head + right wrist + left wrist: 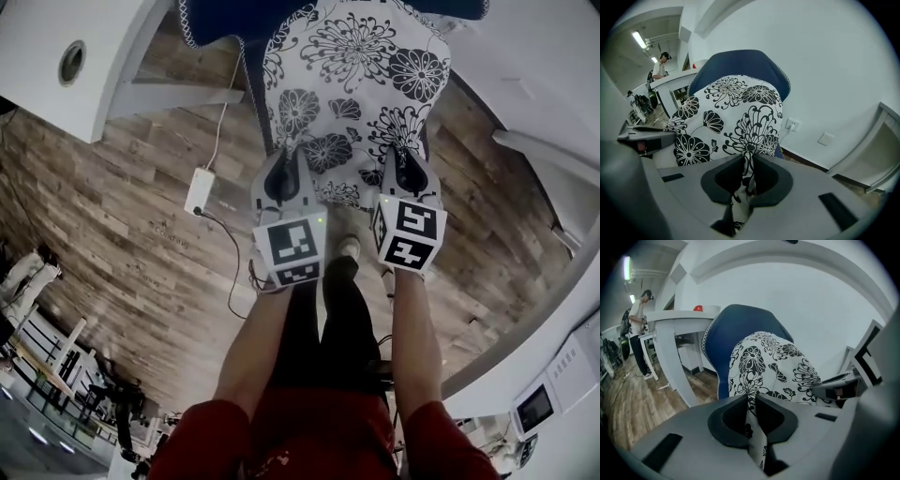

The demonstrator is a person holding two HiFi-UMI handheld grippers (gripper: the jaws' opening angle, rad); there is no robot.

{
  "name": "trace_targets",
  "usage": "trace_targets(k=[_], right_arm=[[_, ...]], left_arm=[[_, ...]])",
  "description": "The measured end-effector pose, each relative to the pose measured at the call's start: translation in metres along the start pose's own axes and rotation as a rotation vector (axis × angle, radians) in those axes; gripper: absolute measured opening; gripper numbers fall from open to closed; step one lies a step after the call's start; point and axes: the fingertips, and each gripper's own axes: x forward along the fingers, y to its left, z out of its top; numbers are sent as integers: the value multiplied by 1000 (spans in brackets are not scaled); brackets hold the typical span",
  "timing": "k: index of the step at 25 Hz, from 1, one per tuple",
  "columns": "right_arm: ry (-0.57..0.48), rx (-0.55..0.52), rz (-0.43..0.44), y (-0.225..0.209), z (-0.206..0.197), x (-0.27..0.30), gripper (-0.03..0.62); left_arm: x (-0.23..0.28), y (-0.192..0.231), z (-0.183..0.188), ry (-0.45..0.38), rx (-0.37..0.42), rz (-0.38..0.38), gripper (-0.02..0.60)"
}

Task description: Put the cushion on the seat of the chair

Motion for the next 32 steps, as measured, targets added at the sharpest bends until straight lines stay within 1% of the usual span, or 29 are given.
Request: trace_targets(k=[3,8,13,18,23,26,32], right_arm=[[24,2,-2,-3,-15,16,48],[73,-9,-1,-5,-36,43,48],[111,-25,-10,-8,-56,67,48],[108,-41,-12,-7,-65,80,49],[114,-43,-15,-3,-75,100,49],[114,-51,-21,-4,-80,109,49],[89,-70,-46,-3,-81,100,50]], left_arm=[[16,-2,-15,24,13,-1,46],[38,2,-40,77,26,33,46],[57,0,-59,102,52,35,46],[77,5,-74,128,73,37,46],[93,10,-84,121,112,33,46],[100,9,-88,121,118,34,46],[97,9,-90,115,136,24,46]])
